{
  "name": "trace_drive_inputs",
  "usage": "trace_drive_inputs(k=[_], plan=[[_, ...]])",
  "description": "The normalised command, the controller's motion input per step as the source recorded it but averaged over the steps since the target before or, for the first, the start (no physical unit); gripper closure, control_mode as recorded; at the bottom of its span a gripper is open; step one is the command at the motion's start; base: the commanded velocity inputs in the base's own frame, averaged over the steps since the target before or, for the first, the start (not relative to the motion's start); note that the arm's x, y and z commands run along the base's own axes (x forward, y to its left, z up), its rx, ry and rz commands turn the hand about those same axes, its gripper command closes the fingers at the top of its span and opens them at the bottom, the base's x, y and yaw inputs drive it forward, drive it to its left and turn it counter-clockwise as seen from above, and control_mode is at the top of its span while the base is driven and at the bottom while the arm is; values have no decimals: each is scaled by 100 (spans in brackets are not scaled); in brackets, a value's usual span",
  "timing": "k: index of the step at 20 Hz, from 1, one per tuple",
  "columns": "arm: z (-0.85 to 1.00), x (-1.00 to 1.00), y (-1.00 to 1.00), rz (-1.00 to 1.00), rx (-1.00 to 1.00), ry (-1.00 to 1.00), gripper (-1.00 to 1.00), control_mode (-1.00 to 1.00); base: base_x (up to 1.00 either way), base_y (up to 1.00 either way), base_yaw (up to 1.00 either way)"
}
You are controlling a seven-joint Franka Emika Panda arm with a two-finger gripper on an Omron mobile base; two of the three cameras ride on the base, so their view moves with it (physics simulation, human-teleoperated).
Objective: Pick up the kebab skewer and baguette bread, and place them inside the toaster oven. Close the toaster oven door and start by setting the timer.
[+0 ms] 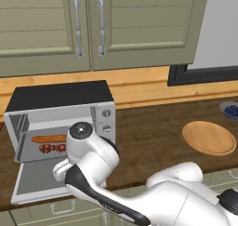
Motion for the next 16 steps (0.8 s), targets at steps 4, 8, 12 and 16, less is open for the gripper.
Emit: trace_drive_inputs(k=[4, 8, 12, 16], plan=[[-28, 52, 0, -41, 11, 0, -100, -100, 0, 0, 0], [-19, 28, 2, -40, 14, 2, -100, -100, 0, 0, 0], [-26, 18, 10, -35, 16, 0, -100, -100, 0, 0, 0], [-12, 19, 9, -31, 16, 0, -100, -100, 0, 0, 0]])
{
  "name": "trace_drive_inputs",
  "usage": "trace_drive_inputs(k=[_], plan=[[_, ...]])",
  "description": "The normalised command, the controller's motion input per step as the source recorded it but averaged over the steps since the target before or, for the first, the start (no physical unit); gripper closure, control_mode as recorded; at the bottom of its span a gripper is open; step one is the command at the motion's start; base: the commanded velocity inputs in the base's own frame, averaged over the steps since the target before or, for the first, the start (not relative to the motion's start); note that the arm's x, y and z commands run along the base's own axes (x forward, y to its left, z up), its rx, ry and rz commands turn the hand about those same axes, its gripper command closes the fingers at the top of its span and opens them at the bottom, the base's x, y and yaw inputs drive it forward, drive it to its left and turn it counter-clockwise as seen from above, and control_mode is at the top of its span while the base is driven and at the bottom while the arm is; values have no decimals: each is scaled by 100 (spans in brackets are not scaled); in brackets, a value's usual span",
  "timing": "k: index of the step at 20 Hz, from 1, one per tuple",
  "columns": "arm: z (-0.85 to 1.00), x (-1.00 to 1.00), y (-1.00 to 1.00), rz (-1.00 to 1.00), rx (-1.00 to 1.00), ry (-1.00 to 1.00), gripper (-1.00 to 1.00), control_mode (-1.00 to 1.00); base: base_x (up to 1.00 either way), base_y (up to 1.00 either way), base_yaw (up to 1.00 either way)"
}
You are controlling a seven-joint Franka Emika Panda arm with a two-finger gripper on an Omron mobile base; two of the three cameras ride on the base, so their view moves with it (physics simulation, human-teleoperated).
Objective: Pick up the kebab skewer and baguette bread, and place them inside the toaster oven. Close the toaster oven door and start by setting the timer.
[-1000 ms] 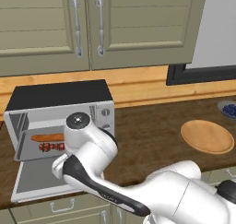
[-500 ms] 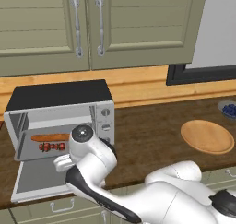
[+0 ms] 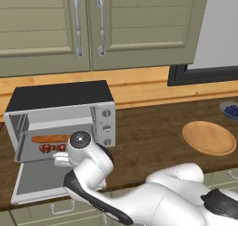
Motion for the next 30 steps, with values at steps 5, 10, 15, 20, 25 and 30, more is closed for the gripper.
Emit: trace_drive_inputs(k=[5, 10, 15, 20, 25, 30], plan=[[-9, 28, 2, -27, 14, 2, -100, -100, 0, 0, 0], [0, 39, 2, -19, 9, 0, -100, -100, 0, 0, 0], [0, 42, 0, -12, 2, 3, -100, -100, 0, 0, 0], [0, 26, 0, -1, 0, 6, -100, -100, 0, 0, 0], [0, 45, 0, -3, 0, 1, -100, -100, 0, 0, 0], [0, 31, 0, -6, 0, 1, -100, -100, 0, 0, 0]])
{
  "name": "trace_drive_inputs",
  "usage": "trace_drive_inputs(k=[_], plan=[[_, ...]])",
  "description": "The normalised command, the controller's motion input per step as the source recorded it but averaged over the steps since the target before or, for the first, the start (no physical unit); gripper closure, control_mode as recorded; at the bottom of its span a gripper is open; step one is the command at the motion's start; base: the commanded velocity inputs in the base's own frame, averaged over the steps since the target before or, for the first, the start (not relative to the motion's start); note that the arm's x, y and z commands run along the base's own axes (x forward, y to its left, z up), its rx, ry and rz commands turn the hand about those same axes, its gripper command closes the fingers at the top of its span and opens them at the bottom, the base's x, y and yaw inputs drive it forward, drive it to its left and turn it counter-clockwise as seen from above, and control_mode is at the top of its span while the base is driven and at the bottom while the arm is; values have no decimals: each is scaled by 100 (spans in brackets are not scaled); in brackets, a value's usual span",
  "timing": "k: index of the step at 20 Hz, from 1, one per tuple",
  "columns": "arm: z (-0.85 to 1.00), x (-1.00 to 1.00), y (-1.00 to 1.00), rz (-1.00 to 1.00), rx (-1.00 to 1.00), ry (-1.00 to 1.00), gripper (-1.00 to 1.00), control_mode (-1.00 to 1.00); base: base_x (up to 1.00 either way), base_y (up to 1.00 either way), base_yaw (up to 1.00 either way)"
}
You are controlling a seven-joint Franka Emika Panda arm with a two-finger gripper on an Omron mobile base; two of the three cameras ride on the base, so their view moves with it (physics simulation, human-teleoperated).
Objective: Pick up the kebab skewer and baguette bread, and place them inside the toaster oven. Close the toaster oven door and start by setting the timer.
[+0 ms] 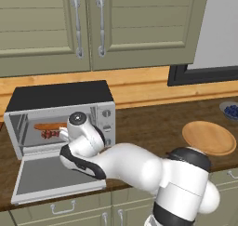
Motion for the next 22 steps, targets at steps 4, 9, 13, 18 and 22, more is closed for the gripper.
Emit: trace_drive_inputs(k=[4, 9, 13, 18, 22], plan=[[0, 31, 0, -6, 0, 0, -100, -100, 0, 0, 0], [-1, 20, 0, -5, 0, 0, -100, -100, 0, 0, 0], [-8, 20, 0, -5, 0, 0, -100, -100, 0, 0, 0], [-2, -8, 0, -3, 0, 0, -100, -100, 0, 0, 0], [2, -70, 0, 0, 0, 0, -100, -100, 0, 0, 0]])
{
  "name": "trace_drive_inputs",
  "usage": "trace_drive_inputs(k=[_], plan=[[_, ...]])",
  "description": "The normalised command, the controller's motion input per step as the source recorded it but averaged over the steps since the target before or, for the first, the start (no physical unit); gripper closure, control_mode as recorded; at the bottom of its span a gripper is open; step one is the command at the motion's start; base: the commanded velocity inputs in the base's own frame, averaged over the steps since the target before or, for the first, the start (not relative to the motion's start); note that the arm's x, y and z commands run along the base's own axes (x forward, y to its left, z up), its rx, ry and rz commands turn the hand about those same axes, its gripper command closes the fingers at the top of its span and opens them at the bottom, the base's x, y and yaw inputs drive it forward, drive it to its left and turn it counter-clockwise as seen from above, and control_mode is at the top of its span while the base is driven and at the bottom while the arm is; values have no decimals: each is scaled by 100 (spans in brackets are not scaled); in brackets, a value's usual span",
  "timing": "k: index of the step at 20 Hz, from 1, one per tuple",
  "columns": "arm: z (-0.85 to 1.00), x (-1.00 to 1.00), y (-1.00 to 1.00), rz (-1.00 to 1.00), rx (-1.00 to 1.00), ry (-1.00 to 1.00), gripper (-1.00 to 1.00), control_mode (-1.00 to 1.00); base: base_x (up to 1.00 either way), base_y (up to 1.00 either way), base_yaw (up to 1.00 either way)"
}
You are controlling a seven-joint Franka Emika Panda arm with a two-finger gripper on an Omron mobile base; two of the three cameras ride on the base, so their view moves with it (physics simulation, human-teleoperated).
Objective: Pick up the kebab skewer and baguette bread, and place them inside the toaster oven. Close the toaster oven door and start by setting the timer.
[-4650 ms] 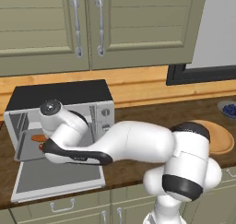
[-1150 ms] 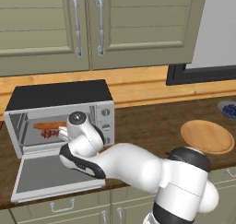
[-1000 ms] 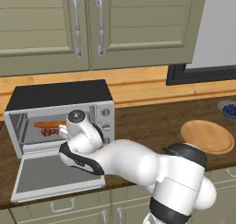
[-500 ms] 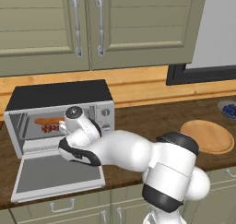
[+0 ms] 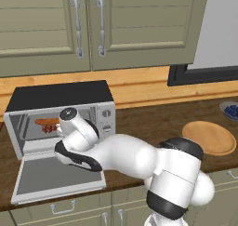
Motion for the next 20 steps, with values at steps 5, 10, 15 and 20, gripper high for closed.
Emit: trace_drive_inputs(k=[5, 10, 15, 20], plan=[[9, -99, -3, 0, 3, 0, -100, -100, 0, 0, 0], [15, -100, -7, 5, 9, 8, -100, -100, 0, 0, 0], [-1, -100, 6, 21, 9, 7, -100, -100, 0, 0, 0], [-33, -70, 5, 27, 4, 0, -100, -100, 0, 0, 0]])
